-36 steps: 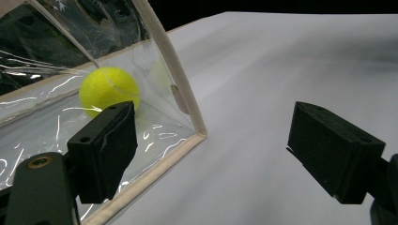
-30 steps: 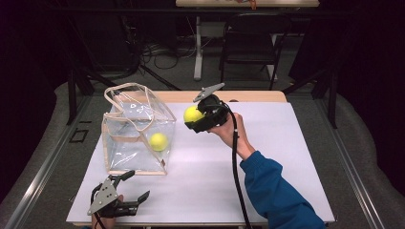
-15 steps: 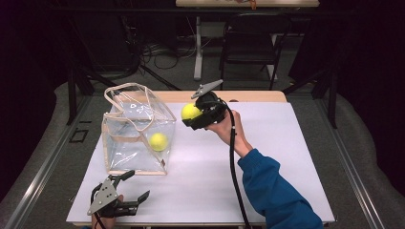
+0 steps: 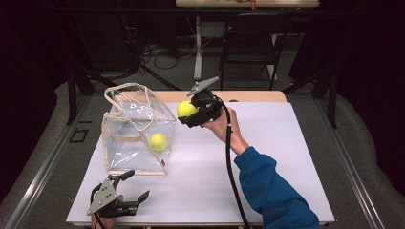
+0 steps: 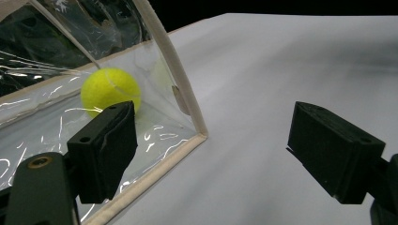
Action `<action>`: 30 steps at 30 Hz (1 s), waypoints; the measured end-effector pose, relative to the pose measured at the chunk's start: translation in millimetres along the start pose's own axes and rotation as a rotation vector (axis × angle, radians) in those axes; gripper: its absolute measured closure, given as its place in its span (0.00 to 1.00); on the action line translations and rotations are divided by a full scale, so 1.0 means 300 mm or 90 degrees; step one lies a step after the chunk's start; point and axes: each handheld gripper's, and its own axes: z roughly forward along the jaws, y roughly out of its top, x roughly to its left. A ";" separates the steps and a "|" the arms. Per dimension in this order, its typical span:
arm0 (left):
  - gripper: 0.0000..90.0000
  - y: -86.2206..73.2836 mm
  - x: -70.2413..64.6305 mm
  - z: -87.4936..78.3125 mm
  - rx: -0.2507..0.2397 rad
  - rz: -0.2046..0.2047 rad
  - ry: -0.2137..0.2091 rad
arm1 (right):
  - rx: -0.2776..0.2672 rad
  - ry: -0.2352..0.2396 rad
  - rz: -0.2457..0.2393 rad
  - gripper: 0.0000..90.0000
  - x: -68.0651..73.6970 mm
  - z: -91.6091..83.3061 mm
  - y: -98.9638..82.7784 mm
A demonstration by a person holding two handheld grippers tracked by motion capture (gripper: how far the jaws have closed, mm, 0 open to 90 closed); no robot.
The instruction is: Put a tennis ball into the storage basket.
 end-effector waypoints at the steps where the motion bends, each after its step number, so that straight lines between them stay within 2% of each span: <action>1: 0.18 0.000 0.000 0.000 0.000 0.000 0.000 | 0.001 0.001 0.002 0.29 0.001 0.000 0.002; 30: 0.18 0.000 0.001 0.002 0.000 -0.001 -0.001 | -0.021 0.011 -0.001 0.29 0.006 0.020 0.062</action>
